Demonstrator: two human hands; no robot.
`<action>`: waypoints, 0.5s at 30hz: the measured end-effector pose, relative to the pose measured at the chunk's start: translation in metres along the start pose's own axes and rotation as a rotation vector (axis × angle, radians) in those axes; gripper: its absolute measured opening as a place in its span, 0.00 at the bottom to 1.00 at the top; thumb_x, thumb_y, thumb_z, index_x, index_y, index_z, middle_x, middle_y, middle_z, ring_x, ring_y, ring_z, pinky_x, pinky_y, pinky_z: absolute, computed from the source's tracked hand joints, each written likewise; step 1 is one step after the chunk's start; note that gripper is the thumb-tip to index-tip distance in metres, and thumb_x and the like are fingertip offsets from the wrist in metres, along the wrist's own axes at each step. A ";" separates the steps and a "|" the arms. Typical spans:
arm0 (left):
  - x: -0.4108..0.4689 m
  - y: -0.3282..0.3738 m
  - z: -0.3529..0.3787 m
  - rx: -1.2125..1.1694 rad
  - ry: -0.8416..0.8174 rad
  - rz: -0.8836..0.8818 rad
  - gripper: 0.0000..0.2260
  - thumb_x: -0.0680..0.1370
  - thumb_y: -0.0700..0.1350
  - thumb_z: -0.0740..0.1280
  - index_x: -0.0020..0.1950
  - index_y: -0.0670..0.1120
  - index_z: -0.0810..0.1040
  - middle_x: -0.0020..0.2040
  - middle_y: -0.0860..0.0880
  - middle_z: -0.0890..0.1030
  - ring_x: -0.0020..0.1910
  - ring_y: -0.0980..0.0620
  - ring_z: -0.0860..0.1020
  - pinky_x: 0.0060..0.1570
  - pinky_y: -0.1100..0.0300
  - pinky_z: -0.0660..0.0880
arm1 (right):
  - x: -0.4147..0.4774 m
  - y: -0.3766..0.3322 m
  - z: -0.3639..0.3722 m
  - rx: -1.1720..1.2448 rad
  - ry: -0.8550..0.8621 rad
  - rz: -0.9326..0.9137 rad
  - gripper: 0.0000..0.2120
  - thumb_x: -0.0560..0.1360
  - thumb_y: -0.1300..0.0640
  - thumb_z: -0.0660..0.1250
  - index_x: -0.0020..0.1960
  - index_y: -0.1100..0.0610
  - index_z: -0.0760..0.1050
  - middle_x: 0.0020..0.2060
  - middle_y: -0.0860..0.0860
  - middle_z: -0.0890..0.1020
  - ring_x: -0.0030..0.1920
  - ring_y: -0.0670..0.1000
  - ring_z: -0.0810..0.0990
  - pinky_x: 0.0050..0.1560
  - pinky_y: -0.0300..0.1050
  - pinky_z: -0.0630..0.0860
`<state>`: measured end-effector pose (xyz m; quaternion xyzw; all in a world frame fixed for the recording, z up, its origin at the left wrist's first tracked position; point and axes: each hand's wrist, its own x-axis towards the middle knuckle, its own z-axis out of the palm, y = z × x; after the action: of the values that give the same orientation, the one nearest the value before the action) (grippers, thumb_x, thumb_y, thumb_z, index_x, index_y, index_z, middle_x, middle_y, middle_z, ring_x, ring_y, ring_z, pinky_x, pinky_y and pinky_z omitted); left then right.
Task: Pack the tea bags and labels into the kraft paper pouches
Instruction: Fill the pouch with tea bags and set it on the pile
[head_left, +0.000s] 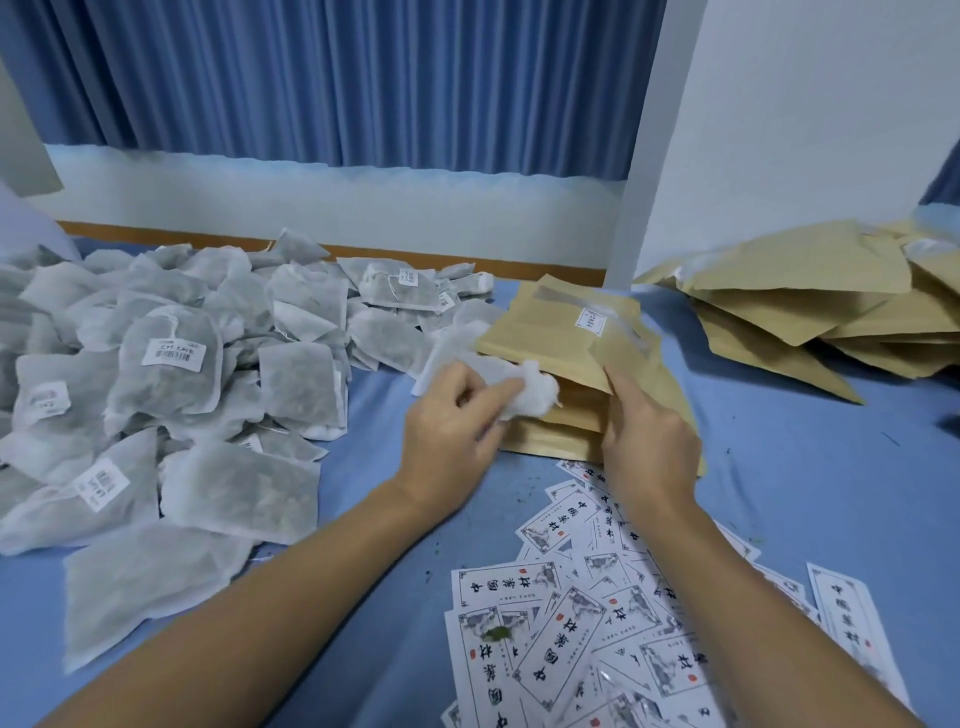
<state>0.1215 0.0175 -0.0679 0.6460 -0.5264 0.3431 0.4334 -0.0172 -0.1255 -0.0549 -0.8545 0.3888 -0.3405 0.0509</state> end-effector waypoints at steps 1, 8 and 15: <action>-0.002 0.007 0.002 -0.002 -0.033 0.056 0.17 0.69 0.32 0.72 0.57 0.44 0.84 0.39 0.45 0.72 0.36 0.46 0.72 0.29 0.54 0.70 | -0.001 0.000 0.000 0.003 0.007 -0.017 0.24 0.80 0.61 0.61 0.73 0.43 0.71 0.33 0.56 0.77 0.36 0.64 0.78 0.35 0.48 0.68; -0.001 0.024 0.027 0.198 -0.537 0.012 0.14 0.75 0.34 0.66 0.59 0.42 0.78 0.59 0.44 0.74 0.58 0.44 0.73 0.40 0.46 0.77 | -0.007 -0.005 0.002 0.061 0.066 -0.091 0.23 0.79 0.62 0.62 0.71 0.45 0.74 0.34 0.59 0.81 0.33 0.65 0.77 0.35 0.51 0.71; 0.044 0.024 0.068 0.009 -0.805 -0.344 0.13 0.80 0.39 0.58 0.61 0.41 0.78 0.59 0.40 0.79 0.60 0.38 0.76 0.59 0.52 0.73 | -0.010 -0.006 0.004 0.210 0.169 -0.211 0.24 0.75 0.70 0.67 0.67 0.53 0.80 0.35 0.55 0.83 0.28 0.60 0.74 0.31 0.47 0.70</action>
<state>0.1064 -0.0634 -0.0499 0.8084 -0.5367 -0.0109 0.2417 -0.0157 -0.1152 -0.0610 -0.8490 0.2620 -0.4534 0.0709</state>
